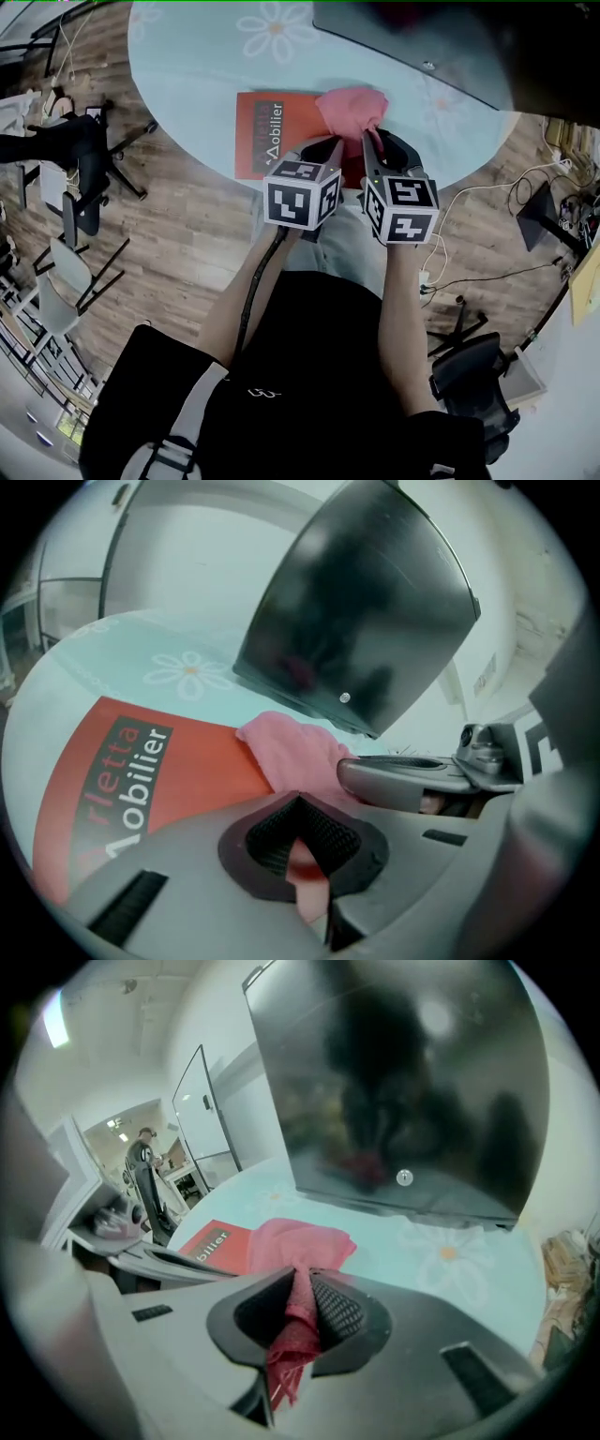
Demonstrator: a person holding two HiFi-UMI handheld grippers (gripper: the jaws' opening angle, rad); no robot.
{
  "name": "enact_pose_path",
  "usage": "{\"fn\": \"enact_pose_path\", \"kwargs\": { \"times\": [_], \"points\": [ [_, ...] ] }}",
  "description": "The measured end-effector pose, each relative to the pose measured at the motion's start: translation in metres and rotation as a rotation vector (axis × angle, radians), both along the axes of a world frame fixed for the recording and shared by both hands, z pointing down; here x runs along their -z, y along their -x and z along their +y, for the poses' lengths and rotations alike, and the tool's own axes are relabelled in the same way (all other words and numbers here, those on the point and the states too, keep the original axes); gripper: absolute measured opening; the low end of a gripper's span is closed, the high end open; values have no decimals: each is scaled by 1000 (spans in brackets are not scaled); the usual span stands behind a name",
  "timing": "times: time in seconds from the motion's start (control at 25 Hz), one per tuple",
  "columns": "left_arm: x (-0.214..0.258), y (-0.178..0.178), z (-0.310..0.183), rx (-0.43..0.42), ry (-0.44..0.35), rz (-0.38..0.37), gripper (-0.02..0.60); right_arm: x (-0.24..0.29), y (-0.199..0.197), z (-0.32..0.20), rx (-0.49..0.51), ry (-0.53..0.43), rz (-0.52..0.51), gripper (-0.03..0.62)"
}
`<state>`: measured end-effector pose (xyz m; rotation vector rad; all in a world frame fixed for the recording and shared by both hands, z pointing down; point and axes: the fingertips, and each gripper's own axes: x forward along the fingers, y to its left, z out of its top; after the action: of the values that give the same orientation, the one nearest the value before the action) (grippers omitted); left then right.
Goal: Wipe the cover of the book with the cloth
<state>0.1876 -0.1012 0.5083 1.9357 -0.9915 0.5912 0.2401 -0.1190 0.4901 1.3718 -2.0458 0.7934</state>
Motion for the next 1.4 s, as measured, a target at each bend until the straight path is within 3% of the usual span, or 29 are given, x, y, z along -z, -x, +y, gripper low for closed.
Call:
{"fn": "enact_pose_path", "kwargs": {
  "times": [0.2,0.48,0.68,0.88,1.16,1.4],
  "points": [
    [7,32,6,32,-32,-68,15,26,17,-11,28,-33,-65,52],
    [15,106,-4,137,-44,-23,15,61,102,-23,114,-112,-113,52],
    [8,158,3,171,-9,-4,15,63,164,-10,148,-98,-154,52],
    [11,188,3,178,-21,24,15,53,200,-1,170,-85,-122,52],
    [10,194,23,140,44,97,15,21,220,18,166,-28,-53,52],
    [9,181,27,67,30,79,15,6,213,23,107,13,-54,52]
  ]
}}
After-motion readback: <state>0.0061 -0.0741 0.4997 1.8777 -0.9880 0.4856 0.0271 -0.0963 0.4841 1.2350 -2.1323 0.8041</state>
